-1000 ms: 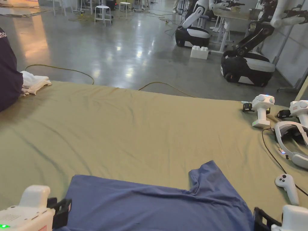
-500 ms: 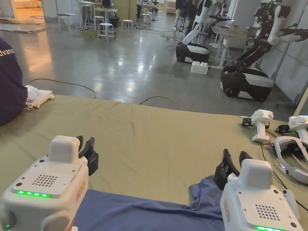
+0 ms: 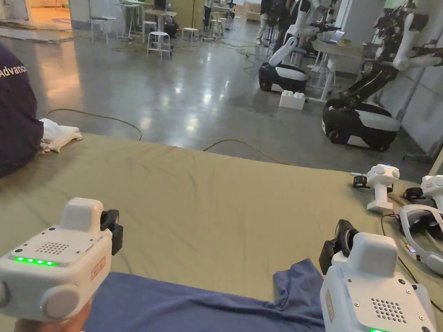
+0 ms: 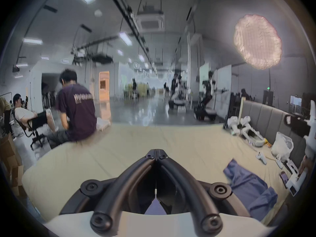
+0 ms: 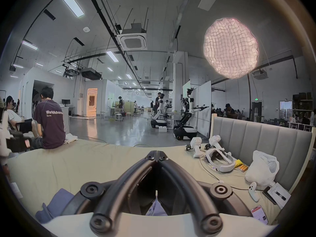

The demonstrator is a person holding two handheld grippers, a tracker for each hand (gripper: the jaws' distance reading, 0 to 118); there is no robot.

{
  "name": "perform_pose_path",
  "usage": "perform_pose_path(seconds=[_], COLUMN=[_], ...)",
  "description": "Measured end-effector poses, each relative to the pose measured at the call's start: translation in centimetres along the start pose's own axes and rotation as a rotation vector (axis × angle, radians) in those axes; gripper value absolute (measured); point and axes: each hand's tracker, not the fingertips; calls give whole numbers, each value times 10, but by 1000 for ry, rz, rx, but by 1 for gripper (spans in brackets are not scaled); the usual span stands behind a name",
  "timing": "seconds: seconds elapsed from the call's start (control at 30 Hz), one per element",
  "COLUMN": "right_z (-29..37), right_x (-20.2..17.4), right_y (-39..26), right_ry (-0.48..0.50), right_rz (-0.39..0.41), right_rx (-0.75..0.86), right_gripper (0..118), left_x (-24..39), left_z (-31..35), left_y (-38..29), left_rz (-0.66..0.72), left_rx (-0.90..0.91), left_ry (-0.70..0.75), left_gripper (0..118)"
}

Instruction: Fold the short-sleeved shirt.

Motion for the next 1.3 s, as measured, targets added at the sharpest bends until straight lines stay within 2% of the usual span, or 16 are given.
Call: perform_pose_path(seconds=[0.27, 0.33, 0.37, 0.5, 0.57, 0.73, 0.83, 0.87, 0.93, 1.0, 1.07, 1.1, 1.13, 1.2, 1.23, 1.3], right_z=[-24, -29, -31, -41, -45, -52, -56, -57, -60, -65, -76, -83, -92, -112, -125, -150], right_x=[2, 3, 4, 9, 12, 21, 27, 29, 35, 41, 48, 54, 62, 79, 87, 101], right_y=[-22, -30, -33, -49, -55, -70, -77, -79, -84, -87, -91, -94, -98, -107, -112, -128], right_ry=[41, 34, 34, 22, 14, -6, -21, -25, -31, -40, -53, -54, -47, -4, 7, 7], right_rz=[48, 65, 65, 75, 82, 84, 80, 79, 74, 73, 85, 89, 82, 37, 19, 32], right_rx=[-119, -149, -159, -213, -235, -287, -312, -320, -336, -357, -396, -436, -483, -579, -640, -757], right_gripper=[0, 0, 0, 0, 0, 0, 0, 0, 0, 0, 0, 8, 25, 65, 66, 66], left_x=[-59, -68, -70, -76, -76, -70, -58, -53, -45, -41, -46, -47, -48, -52, -52, -53], left_z=[-128, -155, -163, -198, -212, -238, -232, -231, -228, -225, -227, -224, -220, -211, -206, -195], left_y=[-38, -48, -52, -67, -73, -94, -93, -93, -94, -95, -96, -95, -93, -88, -86, -81], left_rz=[122, 137, 139, 165, 168, 133, 78, 47, -52, -64, -58, -47, -33, -12, -1, 8], left_rx=[-481, -581, -614, -729, -762, -857, -821, -806, -785, -777, -767, -758, -740, -699, -683, -644], left_ry=[-47, -61, -64, -96, -64, -38, -12, 4, 16, -6, -11, -17, -24, -33, -42, -53], left_gripper=[0, 4, 11, 54, 59, 59, 57, 54, 34, 16, 8, 7, 7, 7, 6, 6])
